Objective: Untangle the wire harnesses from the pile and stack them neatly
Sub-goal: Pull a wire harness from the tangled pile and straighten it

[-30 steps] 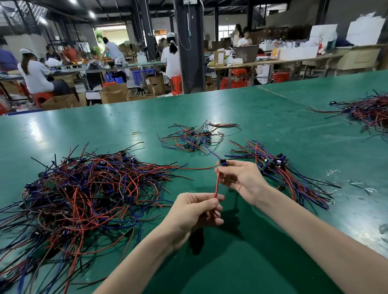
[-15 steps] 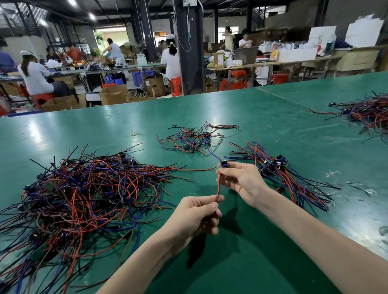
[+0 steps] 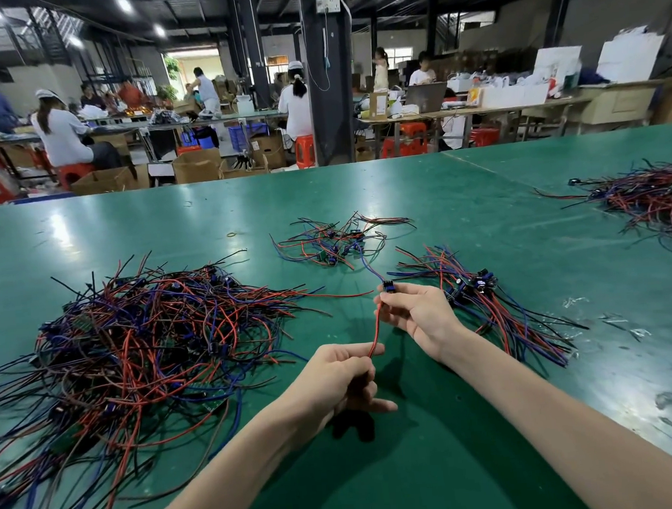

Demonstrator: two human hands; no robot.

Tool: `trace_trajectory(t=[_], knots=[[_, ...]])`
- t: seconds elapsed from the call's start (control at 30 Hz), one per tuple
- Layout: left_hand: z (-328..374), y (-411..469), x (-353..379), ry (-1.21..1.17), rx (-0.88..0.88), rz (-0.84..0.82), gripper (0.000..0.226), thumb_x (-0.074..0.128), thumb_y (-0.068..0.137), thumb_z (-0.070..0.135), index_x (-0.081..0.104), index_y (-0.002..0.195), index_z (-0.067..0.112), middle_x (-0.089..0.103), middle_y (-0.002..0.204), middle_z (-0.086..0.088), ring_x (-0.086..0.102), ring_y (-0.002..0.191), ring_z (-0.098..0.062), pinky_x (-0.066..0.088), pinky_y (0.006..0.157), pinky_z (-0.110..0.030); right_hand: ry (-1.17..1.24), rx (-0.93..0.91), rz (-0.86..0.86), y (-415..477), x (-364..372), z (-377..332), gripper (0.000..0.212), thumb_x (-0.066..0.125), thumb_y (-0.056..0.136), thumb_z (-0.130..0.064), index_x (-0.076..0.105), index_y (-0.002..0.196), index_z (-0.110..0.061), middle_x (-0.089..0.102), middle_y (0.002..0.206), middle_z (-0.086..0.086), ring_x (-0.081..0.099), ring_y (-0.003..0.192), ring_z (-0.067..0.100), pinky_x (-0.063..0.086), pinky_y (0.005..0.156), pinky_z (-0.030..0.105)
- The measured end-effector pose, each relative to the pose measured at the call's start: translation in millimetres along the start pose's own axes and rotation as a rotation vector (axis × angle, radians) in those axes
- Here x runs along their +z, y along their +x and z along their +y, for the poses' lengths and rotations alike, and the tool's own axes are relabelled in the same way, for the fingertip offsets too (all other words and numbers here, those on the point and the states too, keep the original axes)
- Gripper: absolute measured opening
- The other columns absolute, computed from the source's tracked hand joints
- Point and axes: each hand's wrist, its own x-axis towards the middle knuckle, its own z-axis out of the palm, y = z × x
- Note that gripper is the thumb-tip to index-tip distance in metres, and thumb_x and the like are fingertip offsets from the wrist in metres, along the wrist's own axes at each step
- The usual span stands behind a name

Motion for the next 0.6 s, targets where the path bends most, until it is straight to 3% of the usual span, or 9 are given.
trace_trajectory(t=[0.2,0.43,0.6], knots=[[-1.1,-0.1,-2.7,0.004,-0.008,-0.008,0.021,0.044,0.098,0.001,0.055,0.113,-0.008,0.039,0.057,-0.002,0.038,0.041,-0.008,0.057,0.053,-0.032,-0.006,0.011,-0.001,-0.6,0.6,-0.1,0.014,0.052,0.088,0.013,0.062,0.084,0.004,0.062,0.073,0.014,0.06,0.063,0.019,0.057,0.057,0.022],[-1.5,-0.9,-1.5,-0.03,-0.033,-0.078,0.02,0.043,0.096,-0.004,0.057,0.11,-0.002,0.05,0.053,-0.002,0.051,0.047,-0.011,0.059,0.062,-0.034,-0.004,0.002,-0.004,-0.9,0.8,-0.9,0.013,0.053,0.087,0.013,0.062,0.085,0.004,0.061,0.073,0.015,0.06,0.066,0.019,0.057,0.057,0.022],[1.7,-3.6,-3.1,0.032,-0.022,-0.153,0.022,0.046,0.096,0.002,0.06,0.111,-0.006,0.048,0.054,-0.001,0.045,0.046,-0.009,0.058,0.066,-0.032,-0.043,0.007,-0.03,-3.2,-0.3,0.4,0.012,0.056,0.085,0.013,0.064,0.087,0.004,0.064,0.074,0.015,0.062,0.063,0.018,0.054,0.055,0.021]])
